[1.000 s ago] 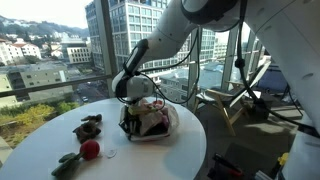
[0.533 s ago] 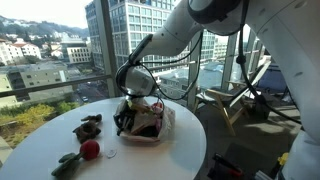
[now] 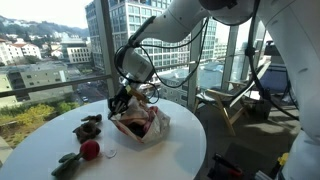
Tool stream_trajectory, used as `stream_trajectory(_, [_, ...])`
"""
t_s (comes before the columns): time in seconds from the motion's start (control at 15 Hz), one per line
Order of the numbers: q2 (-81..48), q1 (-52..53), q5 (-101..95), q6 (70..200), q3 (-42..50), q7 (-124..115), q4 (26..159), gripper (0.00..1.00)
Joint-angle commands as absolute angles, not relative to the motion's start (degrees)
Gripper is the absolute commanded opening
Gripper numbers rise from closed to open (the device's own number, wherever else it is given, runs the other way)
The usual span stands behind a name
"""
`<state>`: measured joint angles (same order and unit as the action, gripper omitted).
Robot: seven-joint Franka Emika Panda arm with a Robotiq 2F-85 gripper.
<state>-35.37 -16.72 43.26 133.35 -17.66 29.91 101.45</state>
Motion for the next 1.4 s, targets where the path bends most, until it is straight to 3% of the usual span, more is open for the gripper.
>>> stream_trajectory(0.0, [-27.21, -14.0, 43.75, 132.6, -14.89, 31.9, 103.92, 0.0])
stream_trajectory(0.93, [-34.74, -7.49, 40.12, 114.82, -9.96, 28.69, 100.15, 0.0])
stream_trajectory(1.0, [-34.63, -6.88, 38.66, 113.38, -9.53, 27.36, 99.91, 0.26])
stream_trajectory(1.13, [-33.06, -5.07, 34.25, 111.51, -8.44, 23.73, 100.16, 0.32])
stream_trajectory(1.33, [-30.55, -4.3, 31.18, 108.07, -8.65, 19.31, 100.22, 0.57])
